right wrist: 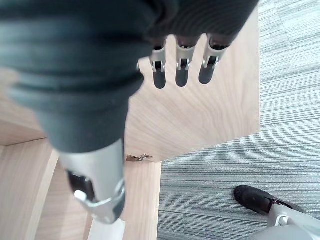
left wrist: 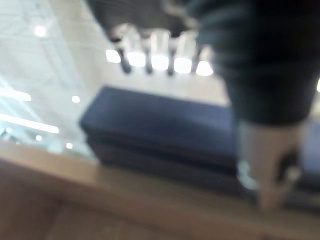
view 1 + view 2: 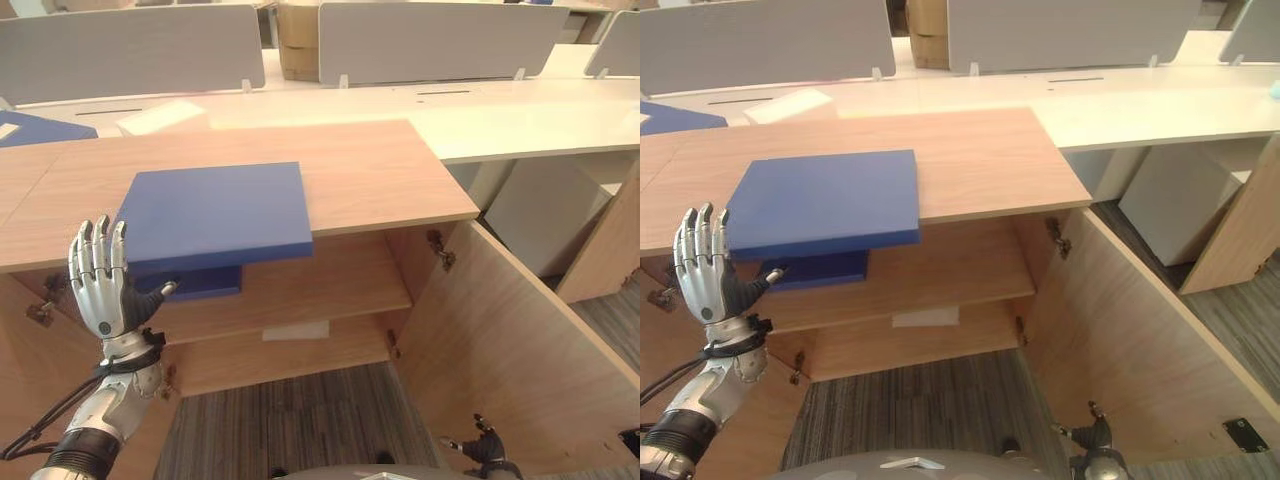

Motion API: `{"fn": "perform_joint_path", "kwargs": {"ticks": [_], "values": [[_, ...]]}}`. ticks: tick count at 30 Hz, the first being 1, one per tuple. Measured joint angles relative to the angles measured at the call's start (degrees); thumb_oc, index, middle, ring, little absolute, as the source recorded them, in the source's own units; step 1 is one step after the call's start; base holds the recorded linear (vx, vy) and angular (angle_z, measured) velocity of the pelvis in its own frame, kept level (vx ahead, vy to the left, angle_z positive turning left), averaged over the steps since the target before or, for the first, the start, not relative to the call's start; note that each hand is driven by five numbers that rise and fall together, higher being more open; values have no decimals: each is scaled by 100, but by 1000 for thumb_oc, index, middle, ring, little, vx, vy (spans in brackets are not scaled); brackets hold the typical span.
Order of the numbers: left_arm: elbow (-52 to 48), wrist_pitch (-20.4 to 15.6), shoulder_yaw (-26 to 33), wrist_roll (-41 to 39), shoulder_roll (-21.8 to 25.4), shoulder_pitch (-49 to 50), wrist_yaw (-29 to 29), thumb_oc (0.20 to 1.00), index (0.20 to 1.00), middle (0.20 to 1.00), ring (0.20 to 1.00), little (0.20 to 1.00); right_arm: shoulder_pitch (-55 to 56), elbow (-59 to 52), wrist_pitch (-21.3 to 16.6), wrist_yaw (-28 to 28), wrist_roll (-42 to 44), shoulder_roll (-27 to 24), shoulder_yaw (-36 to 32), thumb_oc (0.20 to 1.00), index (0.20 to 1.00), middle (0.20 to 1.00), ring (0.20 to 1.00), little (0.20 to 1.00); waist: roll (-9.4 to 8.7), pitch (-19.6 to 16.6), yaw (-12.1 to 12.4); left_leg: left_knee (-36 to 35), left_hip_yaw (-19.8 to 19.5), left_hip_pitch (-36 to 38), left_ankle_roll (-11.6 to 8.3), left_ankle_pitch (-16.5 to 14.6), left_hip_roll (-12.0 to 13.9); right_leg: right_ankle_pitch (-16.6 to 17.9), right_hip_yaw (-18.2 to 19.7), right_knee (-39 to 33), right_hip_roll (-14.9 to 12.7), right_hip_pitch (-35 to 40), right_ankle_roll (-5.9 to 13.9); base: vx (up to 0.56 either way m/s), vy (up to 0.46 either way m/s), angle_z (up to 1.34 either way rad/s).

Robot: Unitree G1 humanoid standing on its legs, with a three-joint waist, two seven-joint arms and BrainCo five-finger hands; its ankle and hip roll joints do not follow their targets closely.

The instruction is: Put the empty folder in the office cabinet

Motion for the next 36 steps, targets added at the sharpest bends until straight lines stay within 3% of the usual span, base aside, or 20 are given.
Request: {"fn": "perform_joint_path", "kwargs": {"ticks": [14,15,16,24,32,36], "values": [[590,115,-505,147,11,-448,-341,1000,1000,1000,1000,1000,12,-192,5,7,-13,-89,0,1000,1000,1000,1000,1000,16,-26,-82,0,183,25,4,2,-4,75,164,1,5,-76,5,1,17,-7],[605,130,-504,147,13,-448,-360,558,558,558,558,558,14,-192,7,11,-14,-98,0,1000,1000,1000,1000,1000,20,-28,-115,0,182,24,4,2,-4,75,167,1,4,-76,6,0,0,0],[668,132,-505,149,12,-447,-372,200,200,200,200,200,14,-192,7,12,-16,-105,0,1000,1000,1000,1000,1000,35,-43,-134,0,182,25,5,2,-4,75,170,1,4,-75,6,0,0,0],[1022,202,-427,192,82,-688,-367,200,200,200,200,200,35,-183,3,21,-62,-179,-3,1000,1000,1000,1000,1000,155,-129,-180,0,204,34,3,3,-2,64,197,0,9,-79,46,0,0,0],[485,-90,-316,184,454,-622,-343,200,200,200,200,200,95,-928,-109,121,-59,-407,10,1000,1000,1000,1000,1000,82,-84,-148,0,176,13,2,8,1,70,174,-1,9,-84,51,-6,-5,1],[-229,-490,-31,-168,454,-392,-553,200,200,200,200,200,84,-1697,-201,552,-57,-490,101,1000,1000,1000,1000,1000,11,-46,-61,0,138,11,-3,16,2,89,135,-1,10,-69,25,-3,-9,3]]}}
